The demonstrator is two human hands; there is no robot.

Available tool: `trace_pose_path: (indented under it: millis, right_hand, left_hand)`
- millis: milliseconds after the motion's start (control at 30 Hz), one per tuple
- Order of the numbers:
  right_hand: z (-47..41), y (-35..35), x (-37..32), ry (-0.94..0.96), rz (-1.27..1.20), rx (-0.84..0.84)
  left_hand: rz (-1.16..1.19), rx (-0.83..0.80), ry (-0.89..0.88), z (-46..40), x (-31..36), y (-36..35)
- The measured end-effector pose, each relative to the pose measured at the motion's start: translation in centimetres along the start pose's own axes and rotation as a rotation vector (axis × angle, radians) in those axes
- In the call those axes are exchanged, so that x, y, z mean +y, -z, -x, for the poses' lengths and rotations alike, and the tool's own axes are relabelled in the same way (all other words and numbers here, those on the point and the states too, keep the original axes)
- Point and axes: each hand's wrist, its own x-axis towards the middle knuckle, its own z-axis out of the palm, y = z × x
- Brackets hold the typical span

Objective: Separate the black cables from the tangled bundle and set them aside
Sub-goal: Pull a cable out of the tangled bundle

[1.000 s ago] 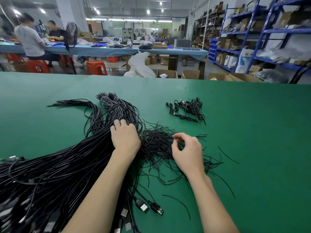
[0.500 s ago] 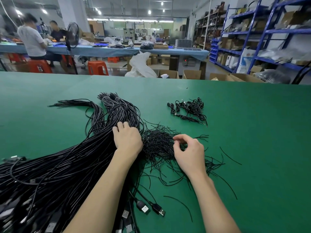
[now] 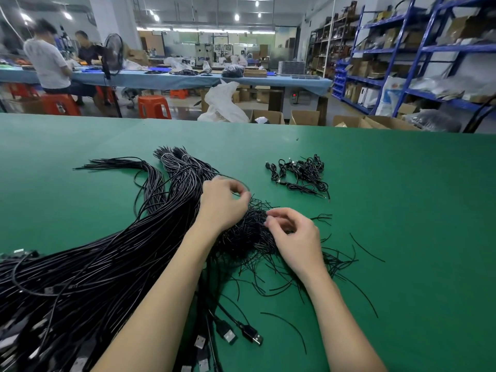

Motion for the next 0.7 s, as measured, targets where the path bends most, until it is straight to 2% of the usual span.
trace_pose_path:
  millis: [100,167,300,433,533,600,667,700]
  right_hand:
    - [0.1,0.0,-1.3,-0.102,-0.128,-0.385]
    - [0.2,-0.6,-1.9,-0.111,-0.154,-0.472]
    - [0.2,-1.3,-2.6,-0.169,-0.356,-0.371]
    - [-0.7,0.0,-3.1,-0.276,-0.672,-0.125]
    - [-1.9,2.9,-2.9,-0.298,-0.975,0.095]
    - [-2.2,4.6,-2.7,-0.32,-1.105,0.199]
    - [-2.2,5.7,-2.3,-0.383,-1.089,0.24]
    - [-2.1,6.3,-2.1,-0.416,-0.939,0.237]
  left_hand:
    - [0.214,-0.067,-0.053,0.5,2.0,-0.2]
    - [0.245,-0.083,-0.091,0.6,2.5,-0.3]
    - [0.348,-0.127,-0.067,0.4,1.8,0.1]
    - [0.28,-0.207,-0.068,0.4,1.0,0.3]
    - [0.149,-0.451,-0.066,0.6,0.6,0.7]
    - [0.066,-0.634,-0.136,0.9,0.5,0.9]
    - [-0.004,-0.652,-0.199,1.0,0.6,0.6]
    - [-0.05,-0.601,-0.227,1.1,0.7,0.3]
